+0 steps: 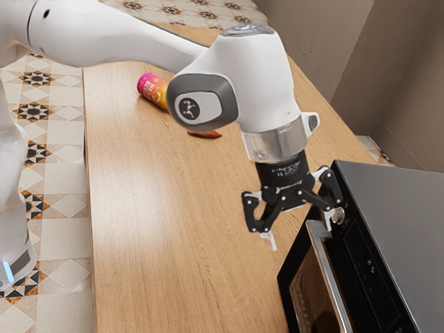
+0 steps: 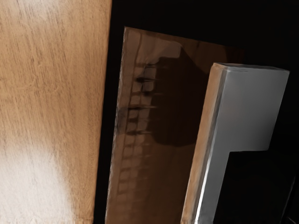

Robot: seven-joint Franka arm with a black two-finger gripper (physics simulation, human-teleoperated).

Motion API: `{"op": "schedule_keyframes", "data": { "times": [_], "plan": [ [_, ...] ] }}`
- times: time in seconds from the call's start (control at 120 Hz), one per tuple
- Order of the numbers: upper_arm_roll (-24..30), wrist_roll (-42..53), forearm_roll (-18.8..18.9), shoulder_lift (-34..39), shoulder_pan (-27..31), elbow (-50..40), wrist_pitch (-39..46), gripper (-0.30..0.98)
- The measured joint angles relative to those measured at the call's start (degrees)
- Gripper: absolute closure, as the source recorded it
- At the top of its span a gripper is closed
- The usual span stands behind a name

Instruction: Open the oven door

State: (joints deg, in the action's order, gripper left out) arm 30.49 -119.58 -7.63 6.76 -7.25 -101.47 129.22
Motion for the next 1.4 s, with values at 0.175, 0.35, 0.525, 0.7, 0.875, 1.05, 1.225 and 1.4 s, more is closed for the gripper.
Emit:
{"op": "schedule_keyframes", "data": {
  "times": [0.175, 0.35, 0.525, 0.7, 0.875, 1.05, 1.225, 1.4],
  "plan": [
    [0.0, -2.4, -0.3, 0.3, -1.0, -0.5, 2.6, 0.0],
    [0.0, -4.4, -0.3, 0.2, -1.6, -0.7, 3.7, 0.0],
    [0.0, -5.7, -0.2, -0.8, -1.4, -0.7, 4.2, 0.0],
    [0.0, -6.7, -0.3, -0.7, -1.5, -2.3, 4.4, 0.0],
    [0.0, -7.5, -0.4, -0.9, -1.5, -3.4, 4.5, 0.0],
    [0.0, -8.0, -0.4, -1.3, -1.6, -3.6, 4.5, 0.0],
    [-0.1, -8.4, -0.5, -1.8, -1.8, -3.6, 4.6, 0.0],
    [0.0, -8.5, -0.6, -2.2, -1.3, -3.6, 4.5, 0.0]
  ]
}}
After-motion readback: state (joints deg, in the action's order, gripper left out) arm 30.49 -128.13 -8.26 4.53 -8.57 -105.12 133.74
